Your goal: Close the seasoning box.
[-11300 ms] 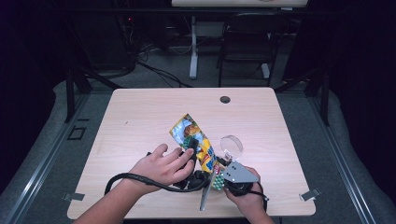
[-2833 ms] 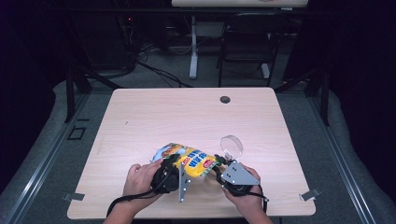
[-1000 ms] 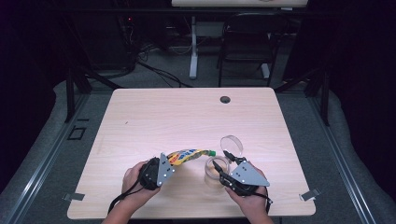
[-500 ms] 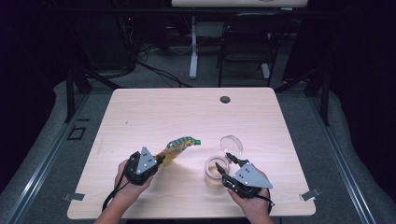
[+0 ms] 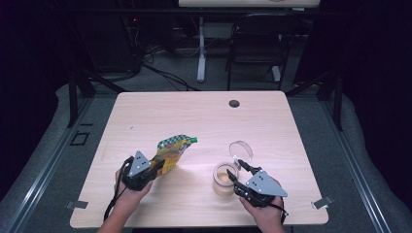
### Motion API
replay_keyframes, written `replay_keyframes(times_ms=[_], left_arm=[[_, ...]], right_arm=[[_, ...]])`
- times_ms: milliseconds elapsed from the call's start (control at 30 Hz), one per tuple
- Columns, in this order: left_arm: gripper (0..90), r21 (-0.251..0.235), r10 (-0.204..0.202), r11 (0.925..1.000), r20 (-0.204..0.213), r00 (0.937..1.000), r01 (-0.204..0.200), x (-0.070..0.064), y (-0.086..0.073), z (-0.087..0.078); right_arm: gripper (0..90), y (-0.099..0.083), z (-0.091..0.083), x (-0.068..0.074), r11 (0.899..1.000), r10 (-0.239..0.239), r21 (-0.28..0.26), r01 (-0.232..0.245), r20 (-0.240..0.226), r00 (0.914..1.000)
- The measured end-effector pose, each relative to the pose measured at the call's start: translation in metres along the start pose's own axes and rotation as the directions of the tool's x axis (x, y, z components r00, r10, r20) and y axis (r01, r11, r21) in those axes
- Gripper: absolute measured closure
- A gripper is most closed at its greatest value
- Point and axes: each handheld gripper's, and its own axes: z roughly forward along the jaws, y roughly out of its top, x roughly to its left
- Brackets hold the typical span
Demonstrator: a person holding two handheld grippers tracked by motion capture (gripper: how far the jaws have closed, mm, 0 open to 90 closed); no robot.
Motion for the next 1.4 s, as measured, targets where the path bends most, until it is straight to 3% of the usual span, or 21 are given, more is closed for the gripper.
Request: replay_keyframes(times_ms=[267, 700, 1000, 1233, 1400], left_arm=[[85.3, -0.005, -0.051, 0.9987, 0.012, 0.9986, 0.051, 0.007, -0.005, -0.002], [85.0, 0.034, -0.079, 0.9964, 0.023, 0.9966, 0.078, 0.009, -0.011, -0.006], [83.6, 0.037, -0.148, 0.9885, 0.04, 0.9882, 0.146, 0.015, -0.021, -0.01], [78.2, 0.038, -0.171, 0.9847, 0.042, 0.9843, 0.17, 0.017, -0.026, -0.015], [73.6, 0.007, -0.201, 0.9796, 0.047, 0.9784, 0.201, 0.021, -0.03, -0.027]], right_arm=[[51.6, 0.0, 0.002, 0.0, 1.0, 0.004, -0.001, -0.004, -0.006, 1.0], [51.8, 0.0, 0.002, -0.001, 1.0, 0.005, 0.002, -0.005, -0.012, 0.9999], [51.8, 0.0, 0.003, -0.002, 1.0, 0.012, 0.0, -0.012, -0.019, 0.9997], [51.9, 0.0, 0.003, -0.002, 1.0, 0.013, -0.001, -0.013, -0.02, 0.9997], [51.9, 0.001, 0.001, -0.003, 1.0, 0.02, -0.005, -0.02, -0.015, 0.9997]])
